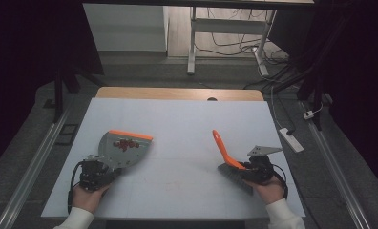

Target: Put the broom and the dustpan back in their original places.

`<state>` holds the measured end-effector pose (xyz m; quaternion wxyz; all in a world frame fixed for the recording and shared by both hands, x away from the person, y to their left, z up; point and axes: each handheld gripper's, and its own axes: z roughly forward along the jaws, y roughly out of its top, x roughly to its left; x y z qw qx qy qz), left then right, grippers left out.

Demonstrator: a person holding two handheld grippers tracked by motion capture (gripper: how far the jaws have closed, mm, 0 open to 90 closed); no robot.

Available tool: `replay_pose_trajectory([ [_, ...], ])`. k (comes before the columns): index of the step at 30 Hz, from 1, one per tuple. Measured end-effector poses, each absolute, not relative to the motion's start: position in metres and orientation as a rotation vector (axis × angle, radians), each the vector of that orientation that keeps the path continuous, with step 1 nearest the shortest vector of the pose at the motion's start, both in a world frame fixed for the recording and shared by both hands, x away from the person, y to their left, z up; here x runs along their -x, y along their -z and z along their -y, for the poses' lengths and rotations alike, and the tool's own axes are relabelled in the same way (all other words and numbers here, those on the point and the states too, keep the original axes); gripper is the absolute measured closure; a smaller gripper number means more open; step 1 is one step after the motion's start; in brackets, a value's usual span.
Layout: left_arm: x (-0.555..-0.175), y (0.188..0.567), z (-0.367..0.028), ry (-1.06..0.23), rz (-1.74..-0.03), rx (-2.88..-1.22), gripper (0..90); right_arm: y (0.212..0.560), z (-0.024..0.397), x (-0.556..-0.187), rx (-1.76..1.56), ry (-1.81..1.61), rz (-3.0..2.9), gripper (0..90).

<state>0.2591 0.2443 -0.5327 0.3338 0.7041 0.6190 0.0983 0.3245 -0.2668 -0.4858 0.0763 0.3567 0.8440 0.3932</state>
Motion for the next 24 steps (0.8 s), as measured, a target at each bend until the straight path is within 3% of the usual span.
replay_pose_trajectory([
  [8, -0.261, 0.535, -0.244, -0.245, -1.634, -1.839, 61.4, 0.487, 0.272, -0.336, -1.118, -1.131, -2.508, 69.2],
  [24, -0.261, 0.537, -0.244, -0.238, -1.627, -1.822, 60.5, 0.498, 0.279, -0.358, -1.22, -1.03, -2.519, 55.9],
])
